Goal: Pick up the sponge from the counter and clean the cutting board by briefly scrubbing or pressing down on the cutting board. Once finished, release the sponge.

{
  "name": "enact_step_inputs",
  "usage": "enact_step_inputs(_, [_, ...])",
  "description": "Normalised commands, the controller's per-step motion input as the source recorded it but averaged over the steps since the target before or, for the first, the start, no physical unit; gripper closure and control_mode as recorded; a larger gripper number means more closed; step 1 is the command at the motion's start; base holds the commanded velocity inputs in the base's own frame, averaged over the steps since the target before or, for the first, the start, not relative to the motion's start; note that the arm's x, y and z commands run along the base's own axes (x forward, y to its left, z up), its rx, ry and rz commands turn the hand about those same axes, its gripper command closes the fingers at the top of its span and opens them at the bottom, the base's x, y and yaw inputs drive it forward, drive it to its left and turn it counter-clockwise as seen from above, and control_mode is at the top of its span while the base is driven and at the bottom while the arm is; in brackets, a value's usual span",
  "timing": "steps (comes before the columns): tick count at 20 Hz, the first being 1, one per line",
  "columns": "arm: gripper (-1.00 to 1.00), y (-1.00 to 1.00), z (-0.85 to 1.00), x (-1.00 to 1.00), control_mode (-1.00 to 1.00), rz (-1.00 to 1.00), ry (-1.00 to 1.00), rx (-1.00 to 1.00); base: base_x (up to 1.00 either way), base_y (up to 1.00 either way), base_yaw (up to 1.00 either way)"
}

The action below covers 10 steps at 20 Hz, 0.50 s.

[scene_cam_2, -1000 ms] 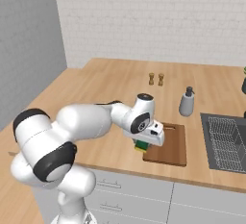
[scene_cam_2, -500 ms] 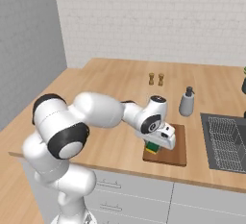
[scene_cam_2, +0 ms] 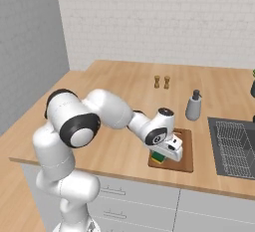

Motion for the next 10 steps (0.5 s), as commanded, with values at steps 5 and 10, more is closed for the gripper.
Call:
enact_step_inputs(5, [1.0, 0.0, -0.48, 0.43, -1.0, -0.01, -0.02, 0.0, 0.0, 0.0, 0.0])
enact_step_inputs(10, [1.0, 0.0, -0.05, 0.61, -1.0, -0.01, 0.01, 0.0, 0.0, 0.0, 0.0])
